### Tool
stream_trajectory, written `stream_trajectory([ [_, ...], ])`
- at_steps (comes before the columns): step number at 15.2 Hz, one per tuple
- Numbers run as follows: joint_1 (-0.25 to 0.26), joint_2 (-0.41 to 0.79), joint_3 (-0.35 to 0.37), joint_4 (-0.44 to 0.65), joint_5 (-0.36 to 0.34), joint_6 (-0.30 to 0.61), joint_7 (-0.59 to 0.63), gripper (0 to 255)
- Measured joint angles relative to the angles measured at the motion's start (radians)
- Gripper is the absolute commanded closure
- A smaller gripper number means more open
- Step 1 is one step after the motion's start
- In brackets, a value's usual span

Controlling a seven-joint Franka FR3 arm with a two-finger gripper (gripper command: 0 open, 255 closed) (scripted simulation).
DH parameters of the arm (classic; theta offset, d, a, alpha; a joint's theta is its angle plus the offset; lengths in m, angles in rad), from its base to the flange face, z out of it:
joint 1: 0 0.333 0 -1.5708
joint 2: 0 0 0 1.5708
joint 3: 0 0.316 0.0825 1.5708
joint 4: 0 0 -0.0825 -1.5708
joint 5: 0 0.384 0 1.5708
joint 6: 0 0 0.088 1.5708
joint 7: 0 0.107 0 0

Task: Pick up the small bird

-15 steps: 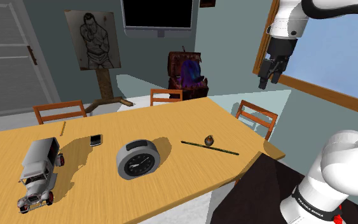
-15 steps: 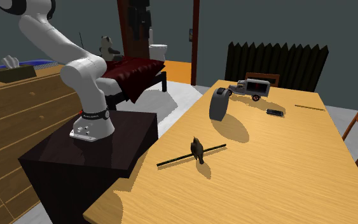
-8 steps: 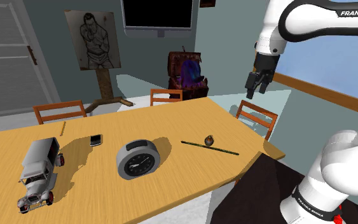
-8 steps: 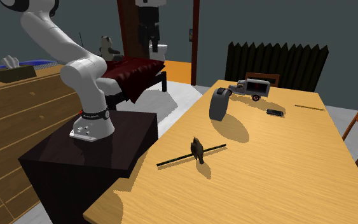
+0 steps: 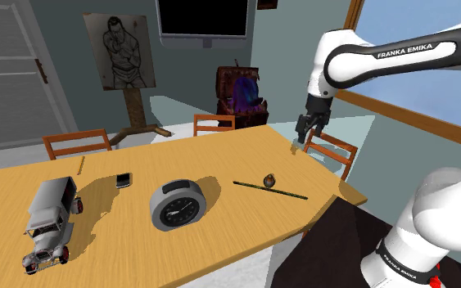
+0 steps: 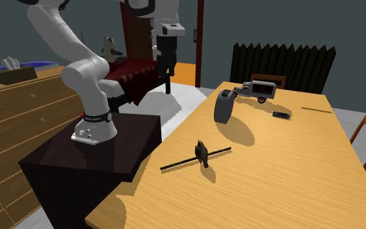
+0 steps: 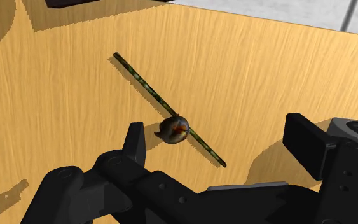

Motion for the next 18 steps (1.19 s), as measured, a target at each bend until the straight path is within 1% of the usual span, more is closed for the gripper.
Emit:
stream_trajectory([
  [7,0.002,0.227,-0.035,-0.017,0.026,0.236,-0.016,0],
  [10,0.003,0.341,-0.05,0.0,0.048,0.329,-0.034,0],
  [14,0.008,0.506,-0.064,0.041,0.095,0.447,-0.063,0],
  [18,0.005,0.662,-0.067,0.111,0.152,0.525,-0.101,0],
])
